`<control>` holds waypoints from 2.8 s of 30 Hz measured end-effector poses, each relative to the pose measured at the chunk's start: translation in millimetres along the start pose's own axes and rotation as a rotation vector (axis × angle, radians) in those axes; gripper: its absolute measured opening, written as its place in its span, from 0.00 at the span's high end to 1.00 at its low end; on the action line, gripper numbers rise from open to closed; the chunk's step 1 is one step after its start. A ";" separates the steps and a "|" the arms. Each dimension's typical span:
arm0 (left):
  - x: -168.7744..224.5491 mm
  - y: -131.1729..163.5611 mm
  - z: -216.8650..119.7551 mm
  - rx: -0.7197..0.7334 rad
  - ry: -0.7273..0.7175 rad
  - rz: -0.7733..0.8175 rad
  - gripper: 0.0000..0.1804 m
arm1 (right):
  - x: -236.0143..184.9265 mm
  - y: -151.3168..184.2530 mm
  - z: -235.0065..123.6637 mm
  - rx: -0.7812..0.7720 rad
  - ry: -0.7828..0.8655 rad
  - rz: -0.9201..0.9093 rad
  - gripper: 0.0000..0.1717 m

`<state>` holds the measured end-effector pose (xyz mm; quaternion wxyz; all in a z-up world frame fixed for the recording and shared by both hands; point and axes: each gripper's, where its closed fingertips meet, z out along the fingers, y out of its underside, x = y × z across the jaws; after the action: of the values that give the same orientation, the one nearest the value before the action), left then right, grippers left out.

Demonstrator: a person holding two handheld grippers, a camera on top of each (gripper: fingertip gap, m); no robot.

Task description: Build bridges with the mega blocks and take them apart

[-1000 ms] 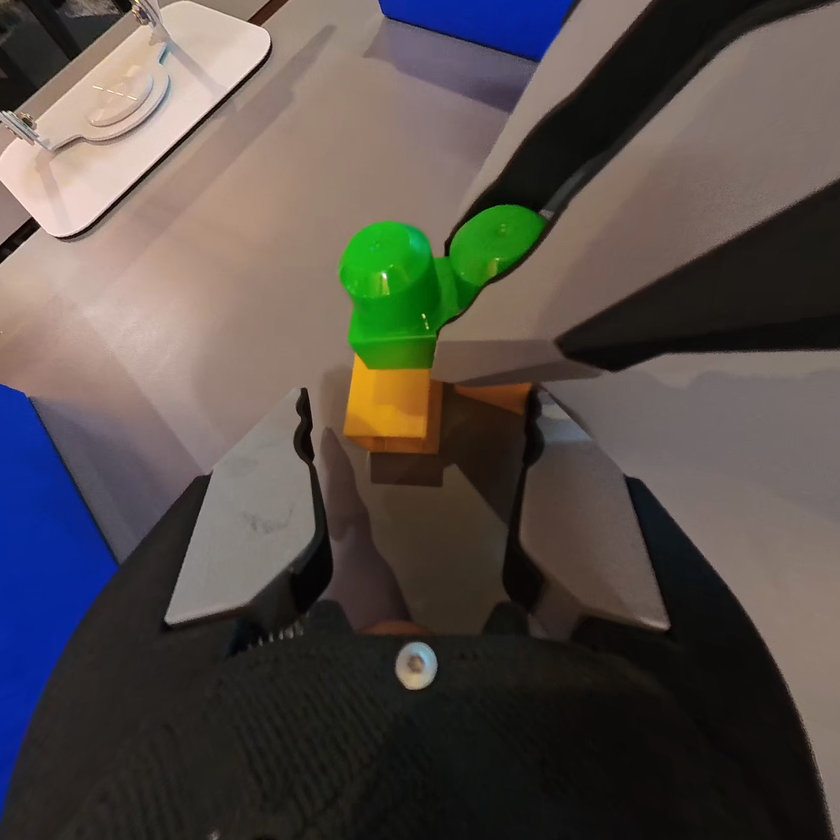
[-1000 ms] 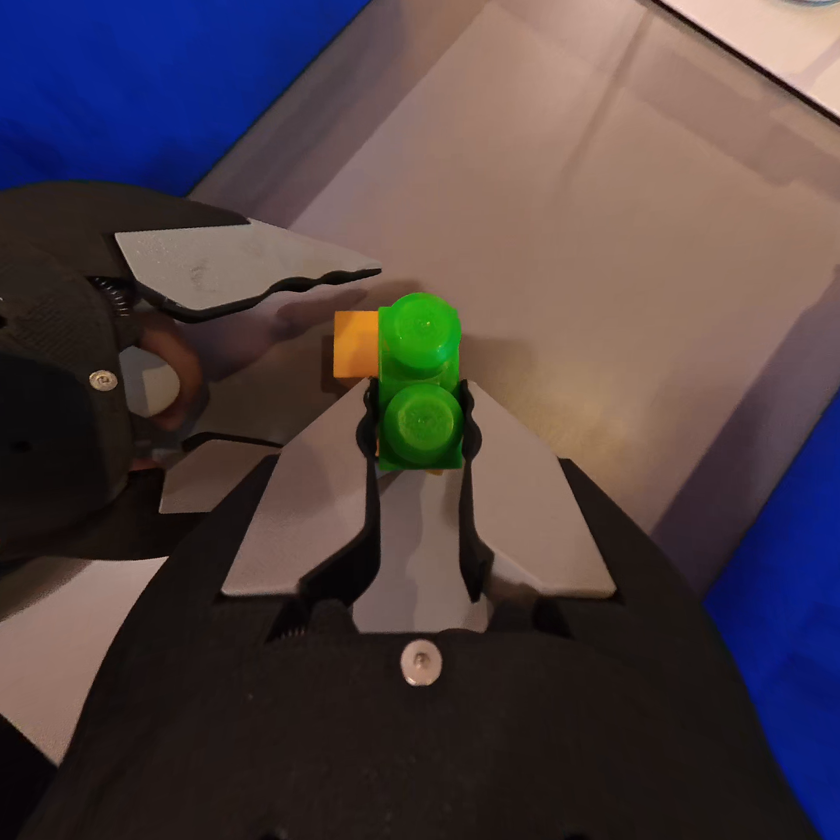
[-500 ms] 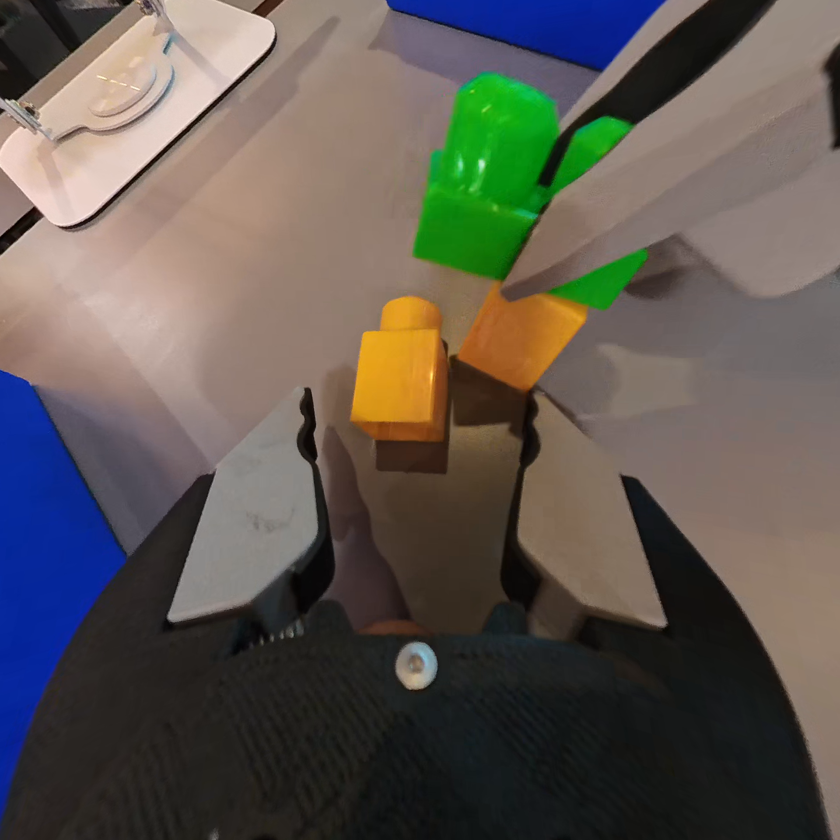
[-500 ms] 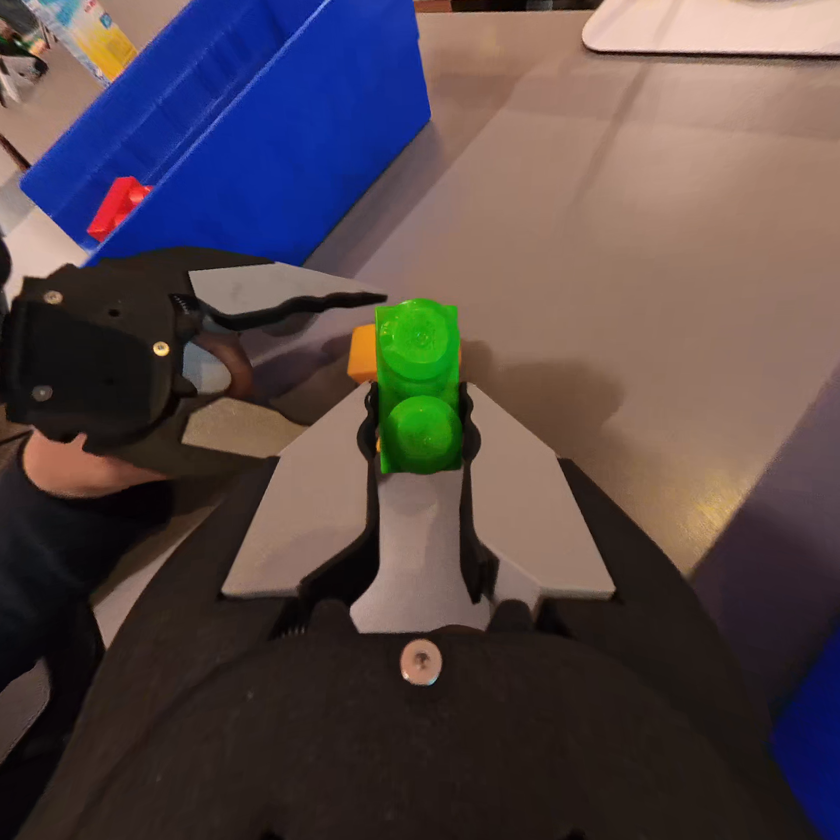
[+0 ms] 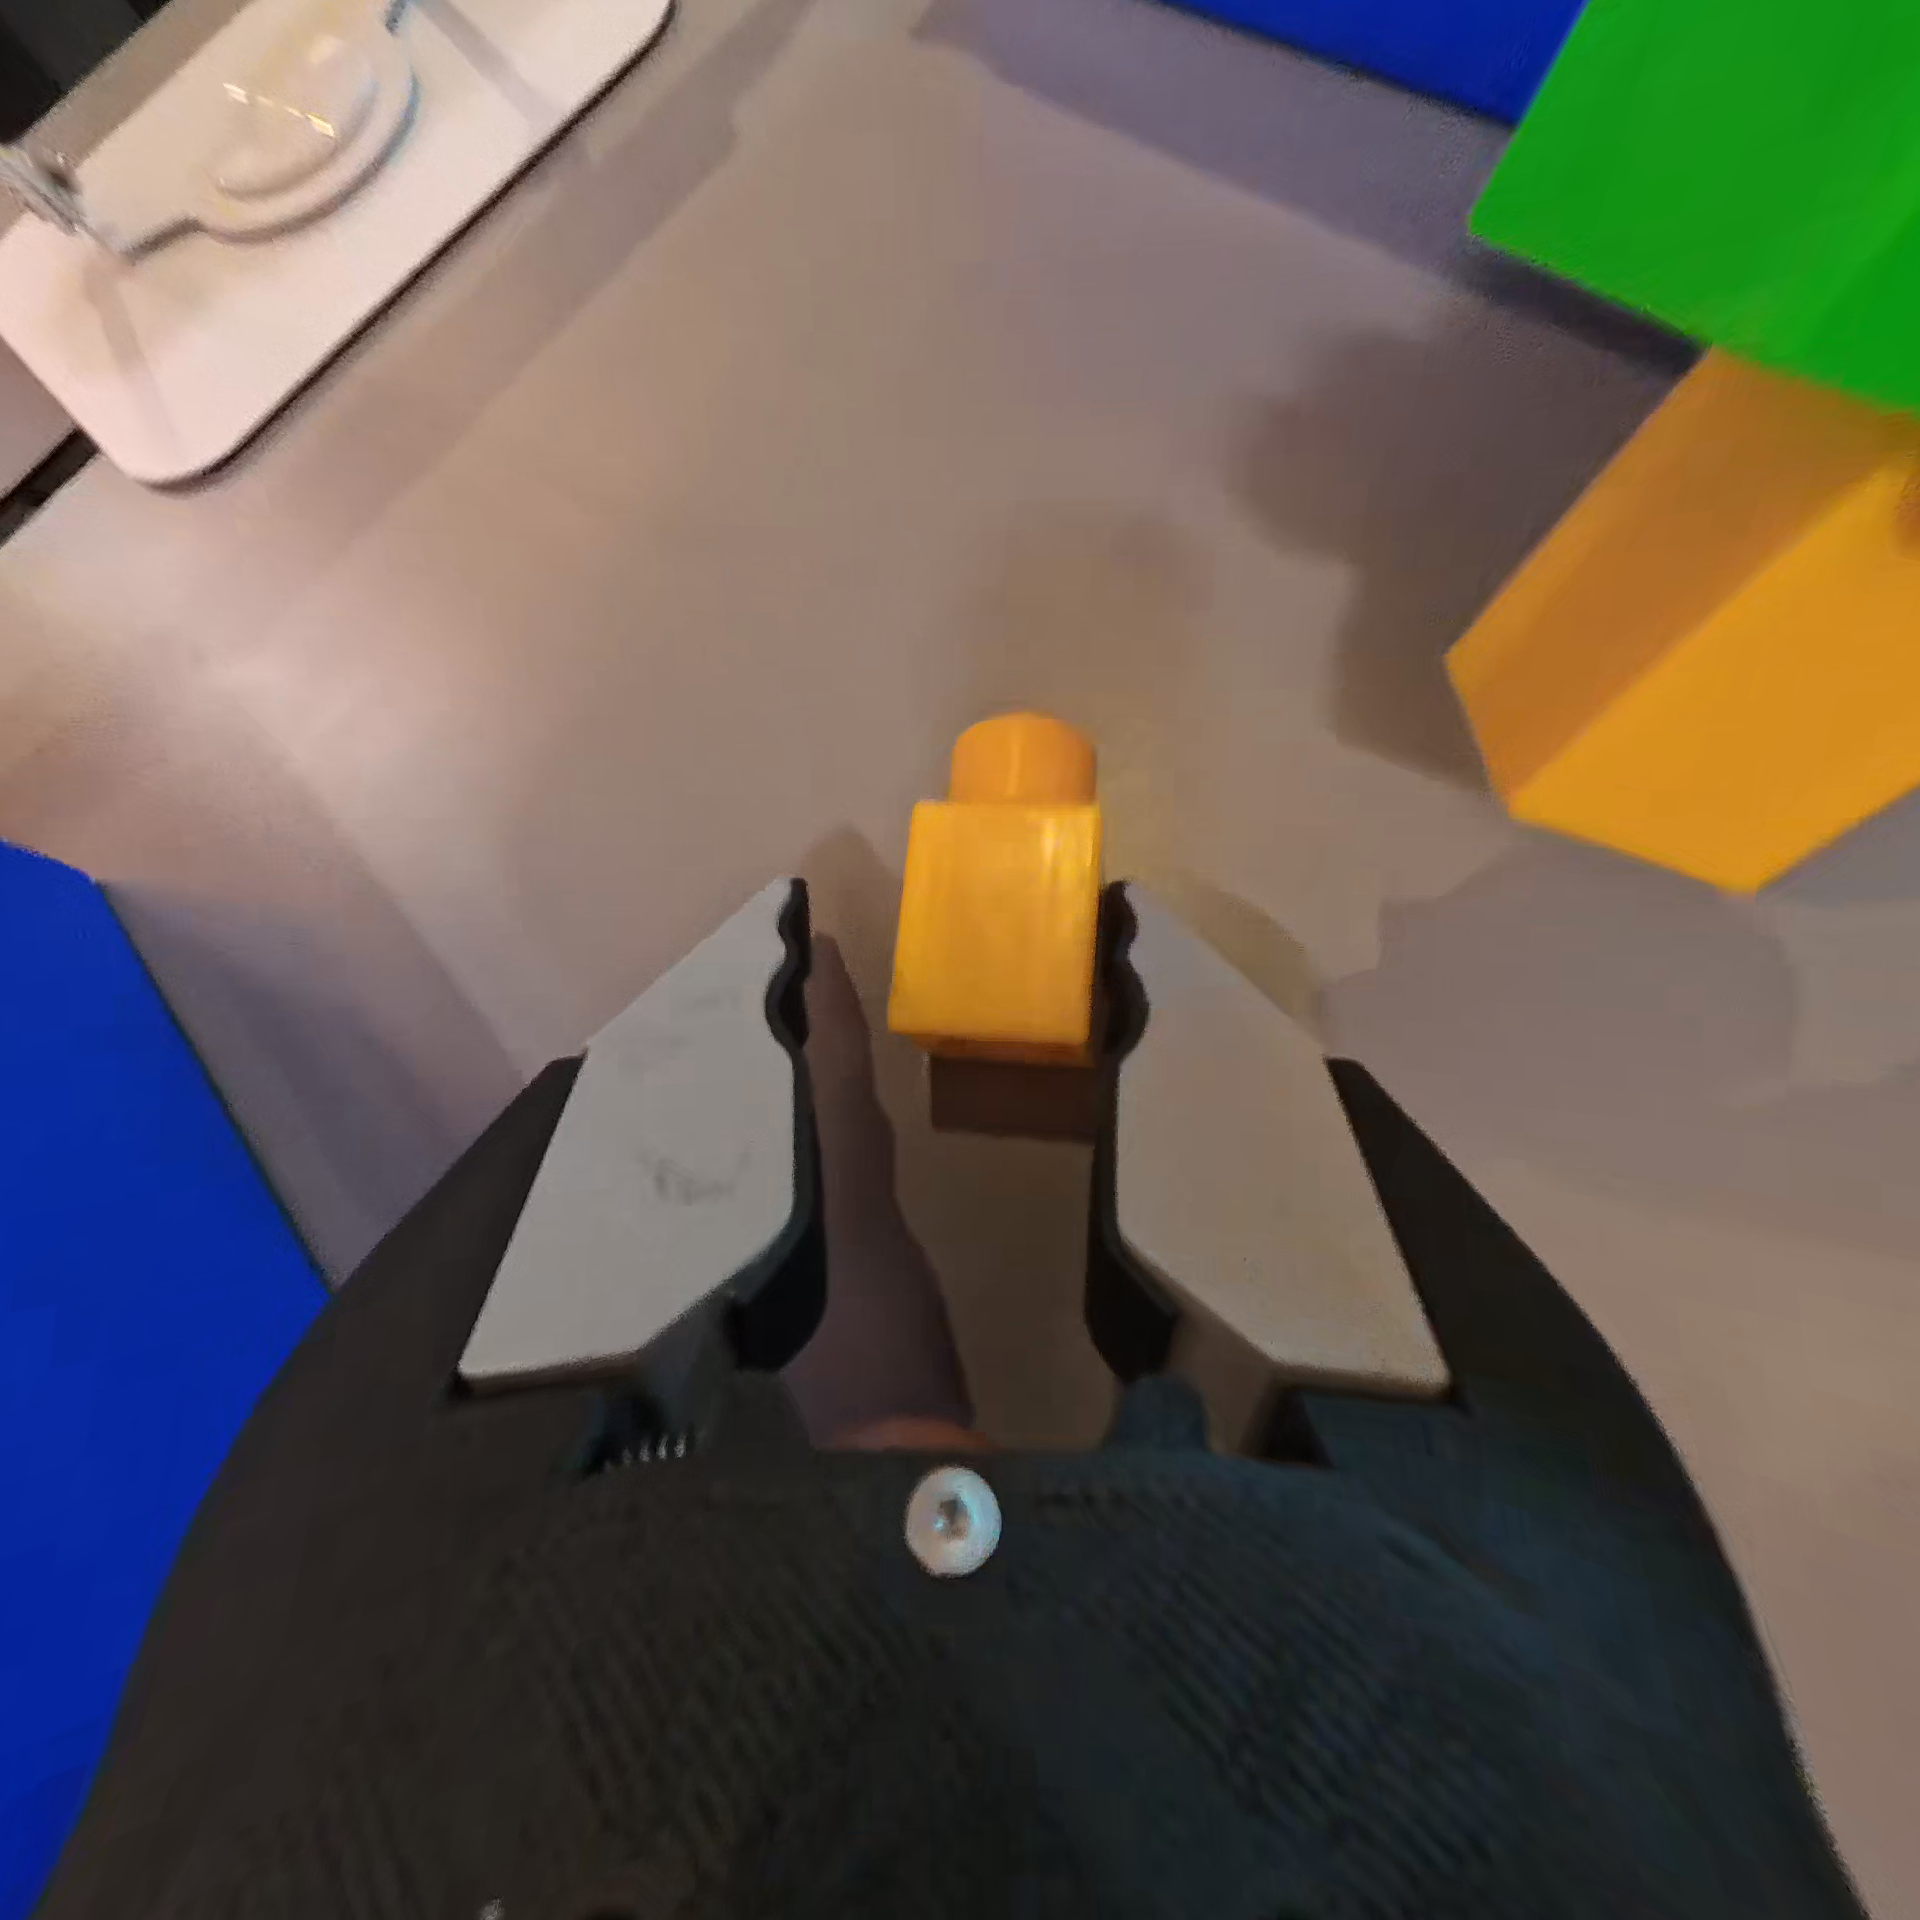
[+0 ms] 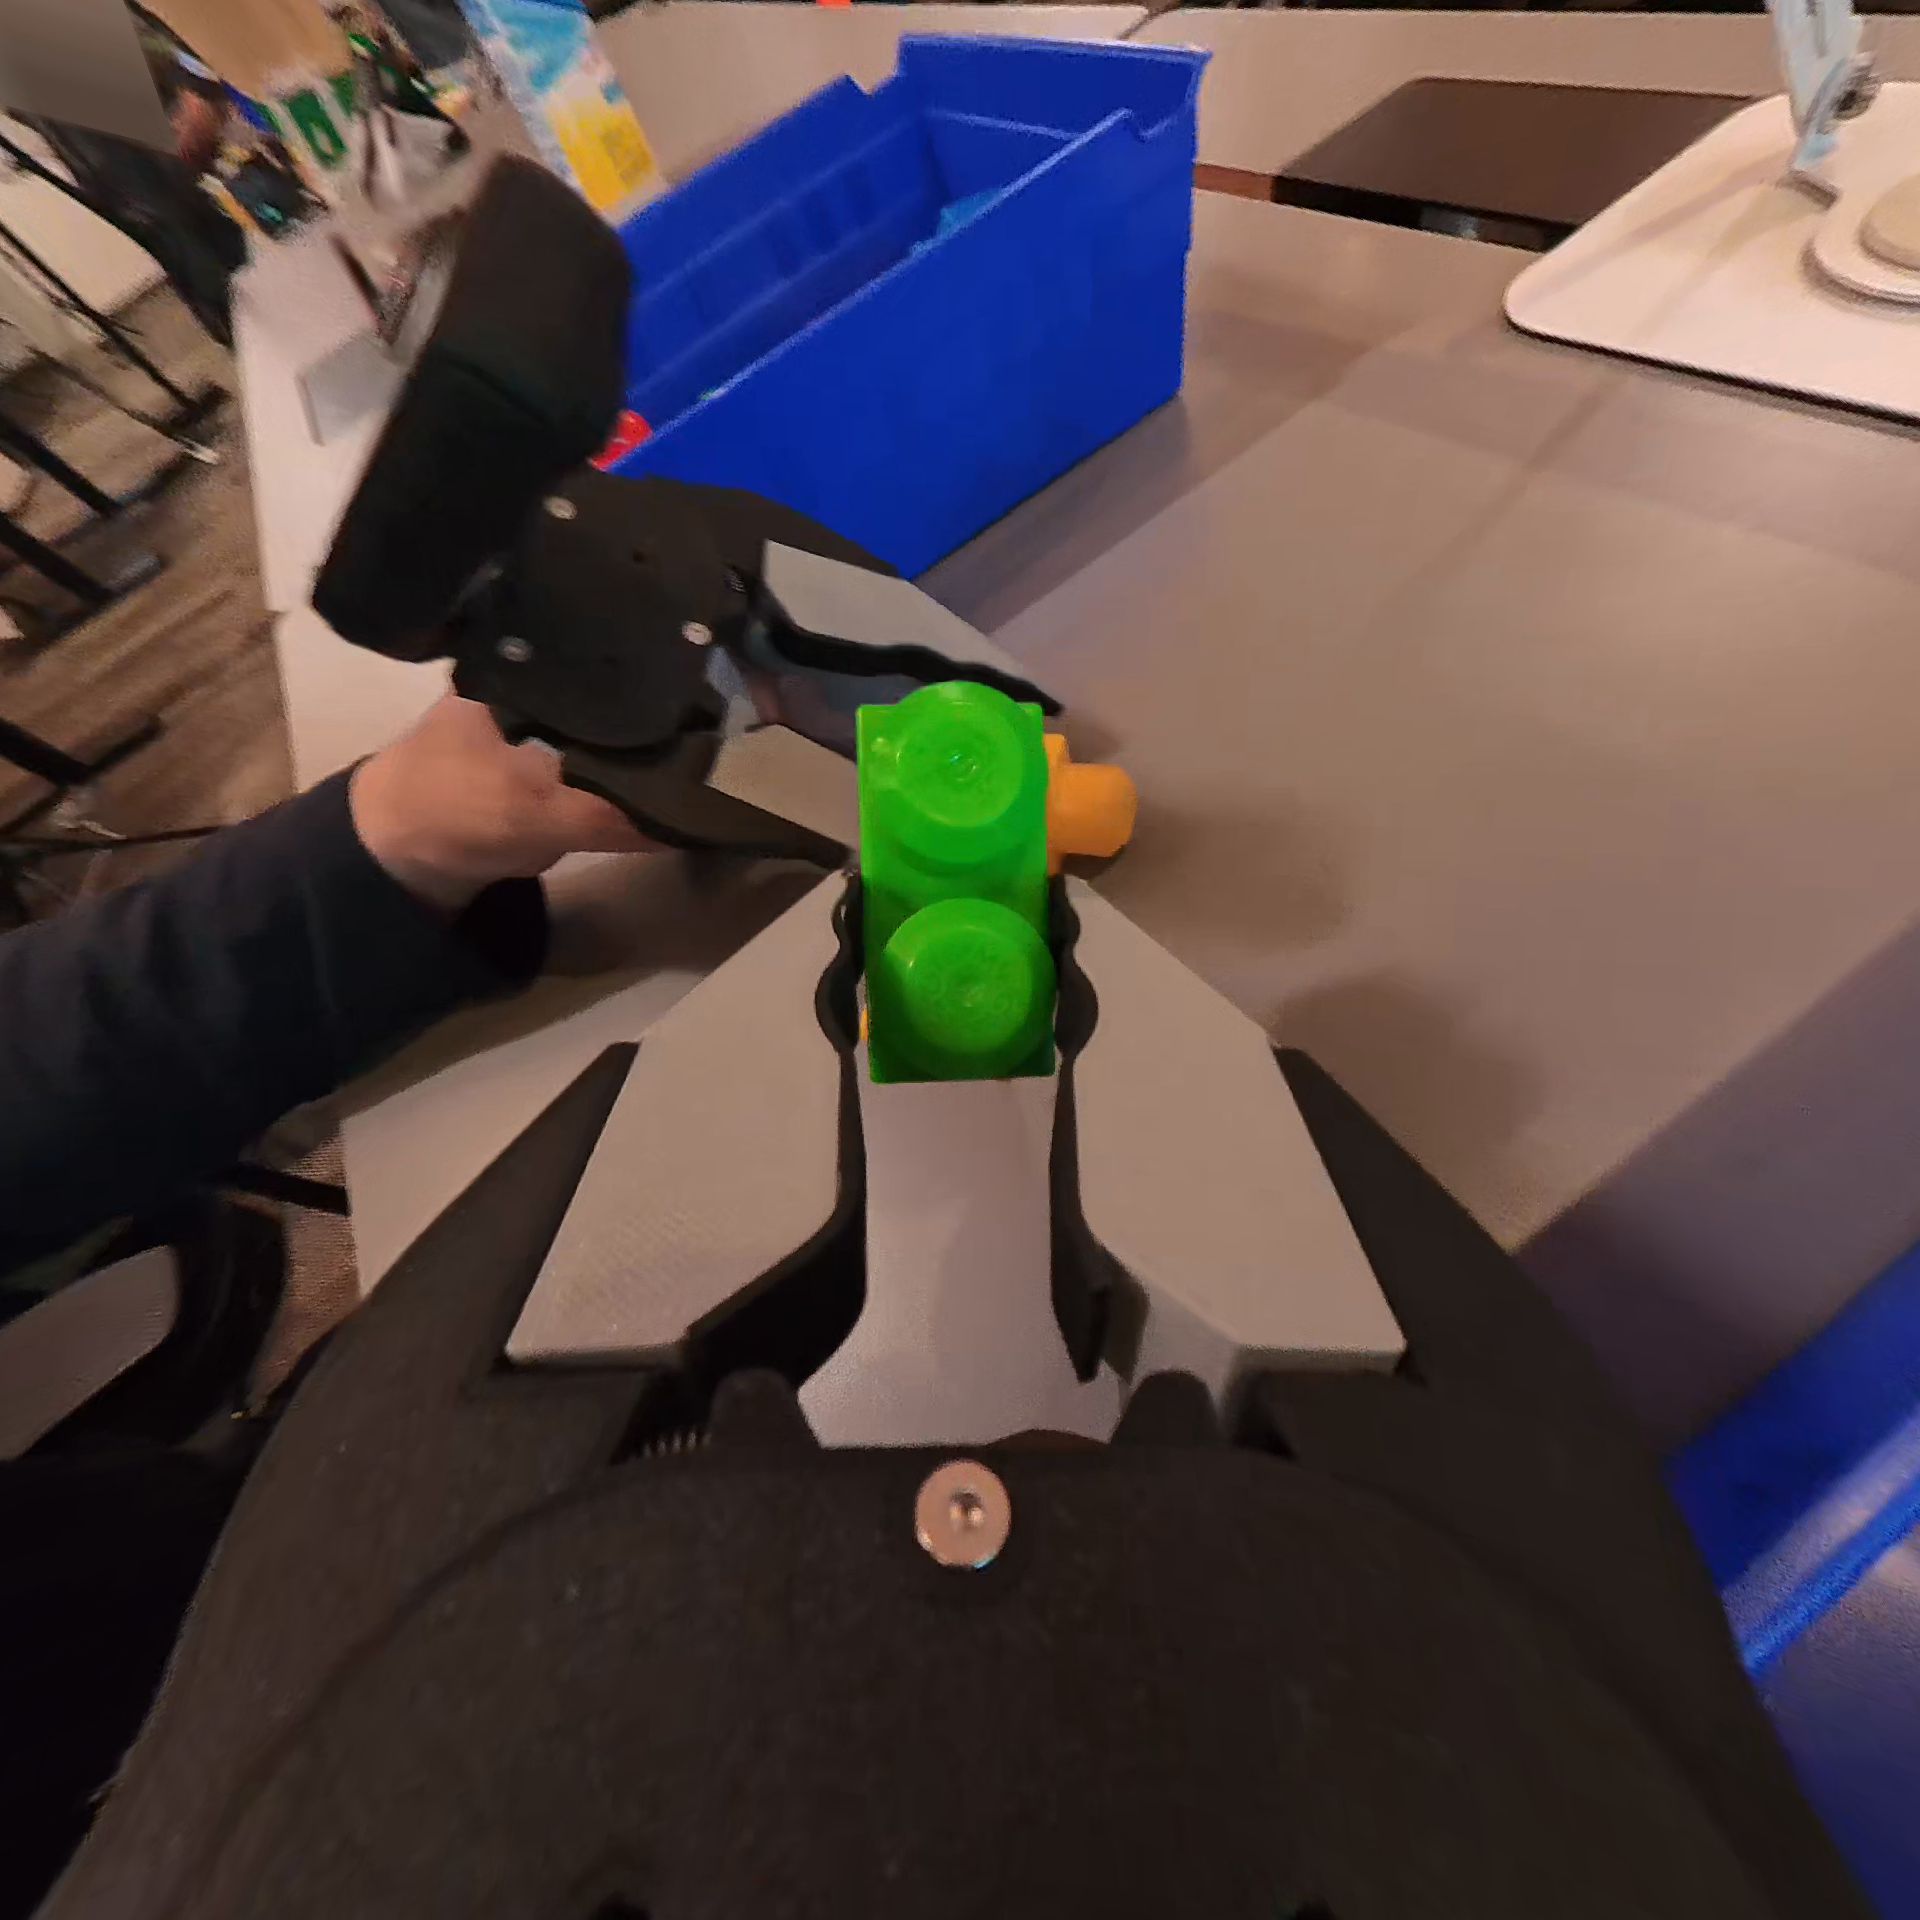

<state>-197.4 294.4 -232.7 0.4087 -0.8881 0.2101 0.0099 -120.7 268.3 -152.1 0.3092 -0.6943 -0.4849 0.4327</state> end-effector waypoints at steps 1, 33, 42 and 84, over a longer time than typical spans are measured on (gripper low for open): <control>3.5 -2.5 1.7 0.002 0.017 0.013 0.72 | 0.1 0.5 -0.3 0.005 -0.019 0.009 0.81; 86.9 -49.9 -124.7 0.487 1.053 -0.287 0.81 | -71.9 6.7 -9.5 0.033 -0.583 0.059 0.81; 79.1 -58.2 -116.9 0.506 0.999 -0.345 0.81 | -64.3 7.4 1.1 0.042 -0.509 0.056 0.81; 64.7 -52.7 -49.6 0.411 0.009 0.385 0.47 | -16.2 5.4 5.7 0.088 -0.250 0.227 0.81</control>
<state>-126.0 265.0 -173.8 0.5700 -0.7303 0.3743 0.0404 -126.1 251.3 -154.2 0.2257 -0.6712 -0.4186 0.5686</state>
